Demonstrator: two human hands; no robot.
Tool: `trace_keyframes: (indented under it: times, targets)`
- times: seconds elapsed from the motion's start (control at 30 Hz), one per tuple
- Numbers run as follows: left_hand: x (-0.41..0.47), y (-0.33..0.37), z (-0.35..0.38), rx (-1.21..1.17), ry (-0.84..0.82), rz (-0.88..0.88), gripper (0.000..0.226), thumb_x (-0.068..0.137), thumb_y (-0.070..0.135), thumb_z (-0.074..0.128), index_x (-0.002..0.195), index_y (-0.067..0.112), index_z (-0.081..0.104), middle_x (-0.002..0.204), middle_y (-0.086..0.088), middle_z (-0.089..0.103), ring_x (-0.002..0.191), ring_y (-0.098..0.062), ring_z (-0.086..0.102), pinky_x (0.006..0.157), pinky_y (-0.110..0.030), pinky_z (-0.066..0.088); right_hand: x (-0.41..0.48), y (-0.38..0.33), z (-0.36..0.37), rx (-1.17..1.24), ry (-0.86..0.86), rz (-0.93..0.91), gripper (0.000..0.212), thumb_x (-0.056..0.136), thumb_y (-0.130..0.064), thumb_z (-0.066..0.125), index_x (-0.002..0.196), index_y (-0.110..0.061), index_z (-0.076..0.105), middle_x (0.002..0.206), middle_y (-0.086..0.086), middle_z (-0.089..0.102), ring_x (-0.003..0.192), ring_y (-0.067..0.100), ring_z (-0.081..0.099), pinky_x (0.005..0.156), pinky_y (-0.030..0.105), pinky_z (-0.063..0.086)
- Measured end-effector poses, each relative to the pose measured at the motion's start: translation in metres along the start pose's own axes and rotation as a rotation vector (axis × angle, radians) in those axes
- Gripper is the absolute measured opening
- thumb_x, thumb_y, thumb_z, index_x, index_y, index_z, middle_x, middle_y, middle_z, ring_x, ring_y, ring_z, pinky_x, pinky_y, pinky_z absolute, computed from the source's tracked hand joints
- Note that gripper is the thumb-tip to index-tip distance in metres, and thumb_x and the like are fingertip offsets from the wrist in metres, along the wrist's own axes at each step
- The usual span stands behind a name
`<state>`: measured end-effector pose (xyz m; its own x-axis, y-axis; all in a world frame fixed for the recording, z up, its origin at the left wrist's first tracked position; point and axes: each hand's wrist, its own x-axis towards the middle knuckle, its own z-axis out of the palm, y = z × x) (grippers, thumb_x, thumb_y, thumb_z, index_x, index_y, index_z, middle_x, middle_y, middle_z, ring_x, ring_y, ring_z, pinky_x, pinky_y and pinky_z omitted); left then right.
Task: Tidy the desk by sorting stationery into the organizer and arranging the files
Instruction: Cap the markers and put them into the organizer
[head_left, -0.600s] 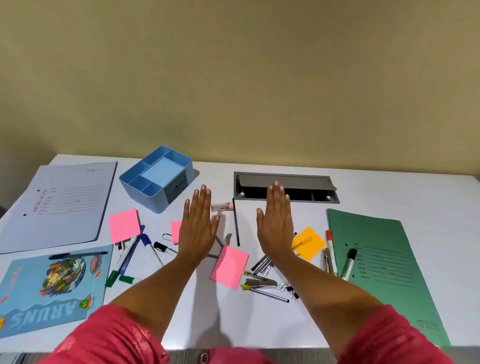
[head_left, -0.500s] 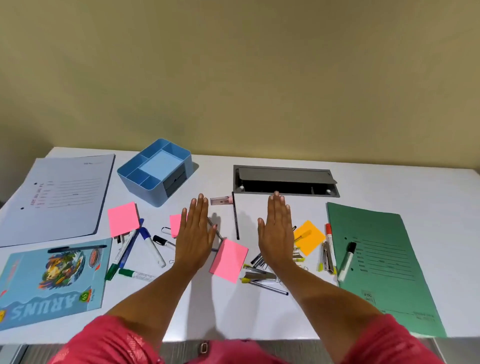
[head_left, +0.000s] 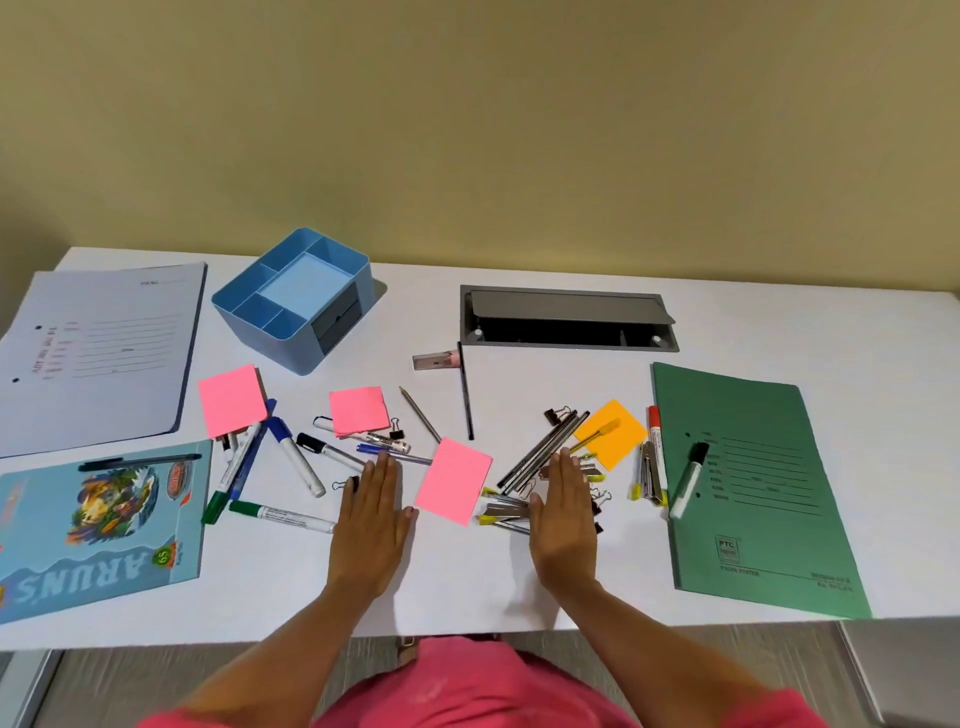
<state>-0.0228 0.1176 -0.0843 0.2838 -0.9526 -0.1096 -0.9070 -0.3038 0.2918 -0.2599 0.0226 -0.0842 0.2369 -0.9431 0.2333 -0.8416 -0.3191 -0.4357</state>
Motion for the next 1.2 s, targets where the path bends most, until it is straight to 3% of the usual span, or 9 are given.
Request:
trace_keyframes:
  times: [0.2,0.3,0.43,0.53,0.77,0.9,1.07,1.2]
  targets:
    - [-0.003,-0.006,0.008,0.0,-0.017,0.017,0.065,0.098,0.046,0.009,0.15,0.008,0.017,0.159,-0.007,0.013,0.146,-0.018,0.004,0.118,-0.033,0.0,0.009,0.014,-0.005,0.029,0.167,0.085,0.036,0.092,-0.004,0.046,0.126,0.008,0.047,0.127,0.024,0.054,0.122,0.036,0.048,0.101,0.044,0.043]
    - [-0.006,-0.009,0.011,-0.019,-0.016,0.026,0.065,0.098,0.047,0.009,0.151,0.009,0.013,0.16,-0.005,0.008,0.147,-0.017,0.002,0.118,-0.033,0.0,0.03,0.022,-0.016,0.095,0.194,0.29,0.035,0.09,0.004,0.043,0.124,0.003,0.048,0.119,0.019,0.054,0.111,0.033,0.048,0.094,0.038,0.043]
    - [-0.006,-0.009,0.009,-0.026,-0.011,0.036,0.067,0.096,0.049,0.003,0.151,0.012,0.01,0.161,-0.001,0.005,0.148,-0.017,0.003,0.118,-0.036,0.004,0.052,0.042,-0.029,0.013,0.245,0.511,0.044,0.079,0.02,0.043,0.122,0.009,0.049,0.115,0.026,0.052,0.108,0.038,0.048,0.09,0.043,0.046]
    - [-0.004,-0.007,0.007,-0.049,-0.012,0.033,0.069,0.095,0.052,-0.001,0.151,0.013,0.009,0.16,0.002,0.002,0.148,-0.015,0.002,0.118,-0.034,0.0,0.062,0.061,-0.042,-0.045,0.245,0.599,0.038,0.073,0.026,0.046,0.109,0.014,0.055,0.104,0.032,0.055,0.097,0.045,0.051,0.081,0.046,0.046]
    - [-0.003,-0.008,0.002,-0.016,-0.043,0.037,0.062,0.098,0.043,0.015,0.151,0.011,0.014,0.16,-0.002,0.01,0.147,-0.018,0.006,0.119,-0.032,-0.004,0.082,0.098,-0.059,-0.04,0.157,0.682,0.025,0.08,0.019,0.047,0.095,0.01,0.064,0.094,0.029,0.061,0.086,0.043,0.057,0.069,0.042,0.046]
    - [0.001,-0.006,-0.002,-0.045,-0.057,0.027,0.062,0.099,0.046,0.01,0.151,0.013,0.015,0.16,-0.001,0.01,0.147,-0.016,0.005,0.119,-0.029,-0.007,0.087,0.1,-0.064,-0.049,0.059,0.684,0.011,0.084,0.009,0.057,0.095,0.009,0.062,0.094,0.026,0.061,0.086,0.04,0.058,0.069,0.041,0.047]
    - [0.006,0.003,-0.007,-0.109,-0.009,0.007,0.067,0.096,0.054,0.001,0.151,0.016,0.009,0.158,0.004,0.005,0.147,-0.014,0.004,0.119,-0.027,-0.01,0.091,0.097,-0.062,-0.032,-0.061,0.74,0.023,0.086,-0.008,0.064,0.095,0.012,0.058,0.097,0.028,0.059,0.087,0.039,0.06,0.072,0.041,0.049]
    - [0.01,0.016,-0.015,-0.211,0.033,-0.002,0.075,0.089,0.065,-0.006,0.149,0.021,0.001,0.157,0.009,-0.002,0.146,-0.008,-0.006,0.119,-0.03,-0.008,0.088,0.082,-0.062,0.002,0.076,0.652,0.031,0.088,-0.019,0.064,0.093,0.01,0.057,0.095,0.026,0.056,0.085,0.036,0.055,0.066,0.033,0.038]
